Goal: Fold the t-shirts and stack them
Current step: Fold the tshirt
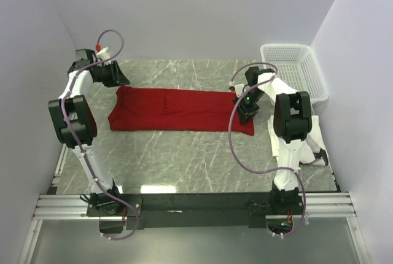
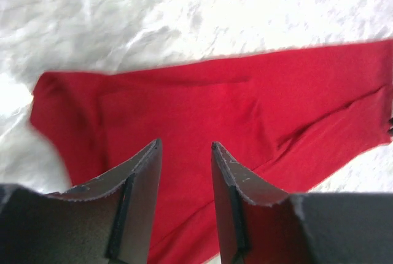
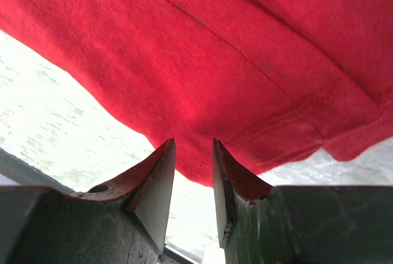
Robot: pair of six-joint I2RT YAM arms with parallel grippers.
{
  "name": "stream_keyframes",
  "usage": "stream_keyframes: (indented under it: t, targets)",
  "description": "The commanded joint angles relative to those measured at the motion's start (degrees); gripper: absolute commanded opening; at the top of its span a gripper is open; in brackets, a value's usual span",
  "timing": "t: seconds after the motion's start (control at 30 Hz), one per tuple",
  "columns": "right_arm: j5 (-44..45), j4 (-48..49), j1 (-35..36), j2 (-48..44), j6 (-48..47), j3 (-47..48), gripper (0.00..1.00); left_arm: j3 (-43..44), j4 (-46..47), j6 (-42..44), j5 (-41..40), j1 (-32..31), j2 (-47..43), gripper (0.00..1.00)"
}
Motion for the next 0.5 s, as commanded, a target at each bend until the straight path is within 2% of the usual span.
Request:
stream_keyframes:
  t: [0.0, 0.17, 0.27, 0.37, 0.47]
  targets:
    - [1.87, 1.88, 0.73, -0.18, -0.89, 2.60, 0.38, -5.02, -11.38, 9.51, 1.70, -0.10, -4.88, 0.44]
    - [7.31, 3.54, 1.79, 1.49, -0.89, -0.02, 0.38, -21.29, -10.94, 6.45, -6.38, -2.38, -14.92, 0.44]
    - [10.30, 5.21, 3.37, 0.62, -1.51, -4.06, 0.37, -27.55, -7.96, 3.90, -10.86, -3.79, -17.22, 0.43]
    - [12.42, 6.79, 5.39, -1.48, -2.56, -9.50, 0.37, -28.54, -6.54, 1.18, -15.70, -4.67, -16.27, 0.43]
    - [13.31, 7.50, 7.85, -3.94, -3.35, -14.69, 0.36, -23.65, -6.01, 1.15, -20.52, -4.58, -9.97, 0.43]
